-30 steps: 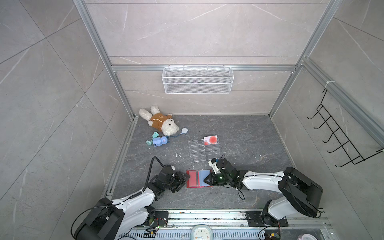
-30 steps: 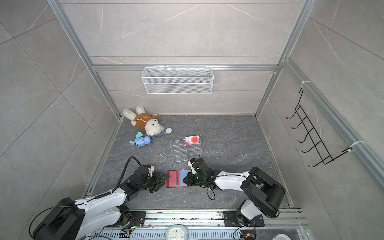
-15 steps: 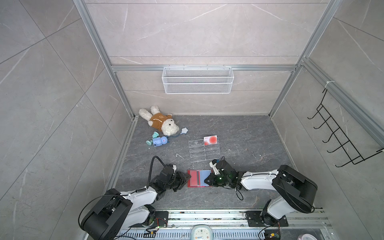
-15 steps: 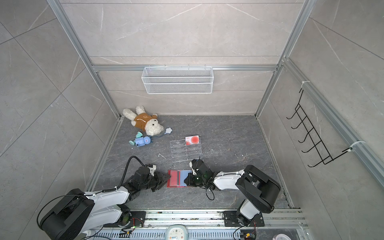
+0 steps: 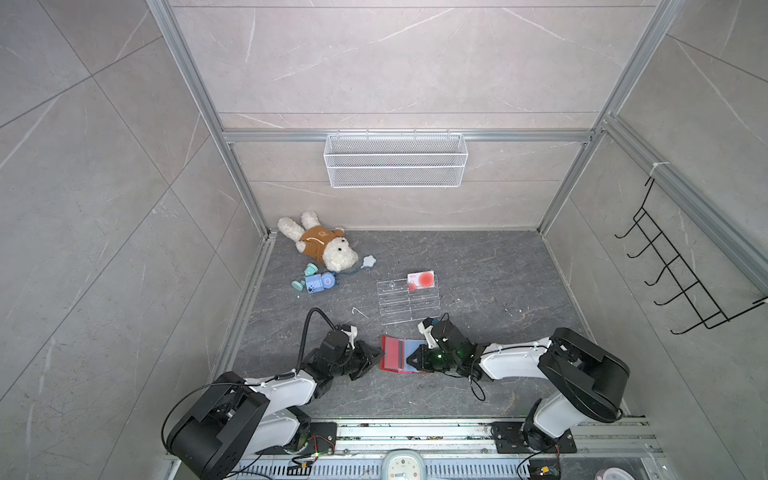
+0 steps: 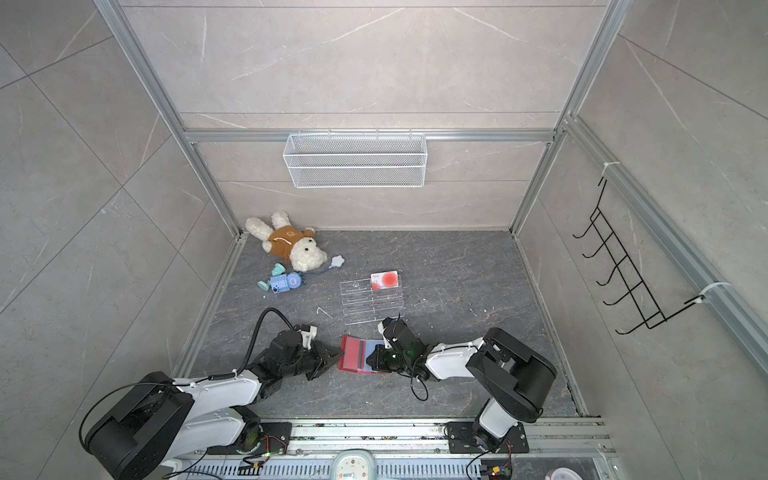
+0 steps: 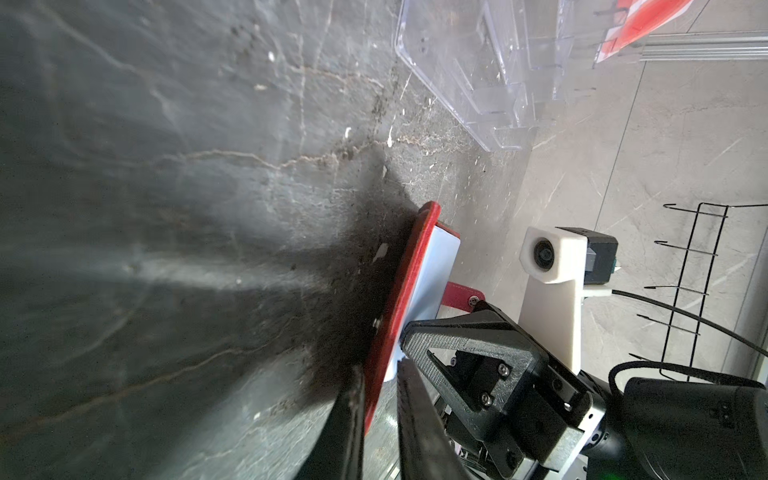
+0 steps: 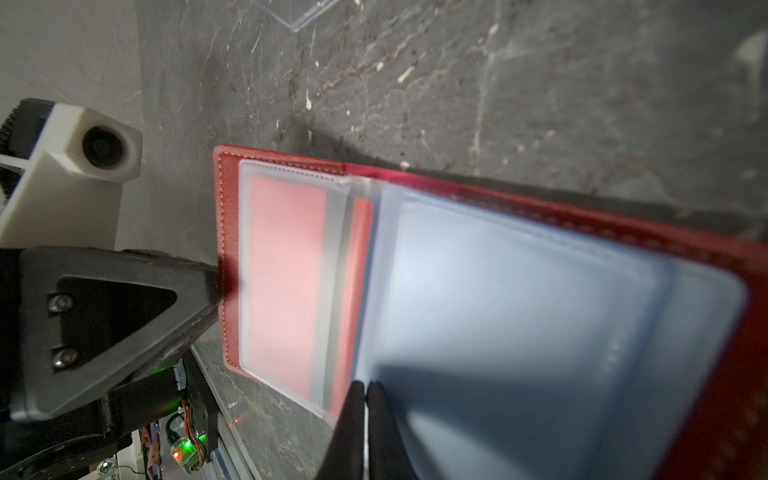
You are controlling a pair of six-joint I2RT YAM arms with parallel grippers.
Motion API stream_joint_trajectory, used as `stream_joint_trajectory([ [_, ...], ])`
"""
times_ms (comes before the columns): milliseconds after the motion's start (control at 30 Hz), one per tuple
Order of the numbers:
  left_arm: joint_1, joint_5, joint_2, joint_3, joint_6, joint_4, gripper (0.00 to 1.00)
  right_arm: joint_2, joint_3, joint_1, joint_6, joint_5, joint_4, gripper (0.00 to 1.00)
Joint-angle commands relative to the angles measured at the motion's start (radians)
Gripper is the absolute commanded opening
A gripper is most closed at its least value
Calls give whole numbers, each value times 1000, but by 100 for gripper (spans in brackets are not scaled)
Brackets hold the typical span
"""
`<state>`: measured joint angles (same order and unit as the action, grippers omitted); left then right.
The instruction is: Take the credit cards out of the card holder
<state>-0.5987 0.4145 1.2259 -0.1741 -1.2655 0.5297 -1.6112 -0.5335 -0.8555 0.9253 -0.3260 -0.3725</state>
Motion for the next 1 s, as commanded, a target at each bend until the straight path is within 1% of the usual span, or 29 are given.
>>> stream_joint_trajectory([
  [0, 0, 41, 10, -32, 33, 44, 12, -21, 22, -5, 14, 5, 9, 9],
  [200, -3, 47, 22, -40, 59, 29, 0, -27, 26, -5, 18, 2, -2, 9],
  [433, -6, 58, 34, -59, 80, 9, 0, -25, 28, -5, 19, 0, -5, 9],
  [567, -7, 35, 0, -60, 93, -26, 0, -6, 36, -4, 18, 4, 3, 9],
  [700, -6, 15, -35, -62, 107, -72, 0, 26, 33, -5, 8, 36, 53, 10],
  [833, -13, 25, -19, -74, 113, -74, 0, 7, 11, -5, -8, 32, 75, 10],
  [967, -31, 37, 9, -96, 120, -74, 0, -22, 12, -5, 12, 19, 29, 10],
])
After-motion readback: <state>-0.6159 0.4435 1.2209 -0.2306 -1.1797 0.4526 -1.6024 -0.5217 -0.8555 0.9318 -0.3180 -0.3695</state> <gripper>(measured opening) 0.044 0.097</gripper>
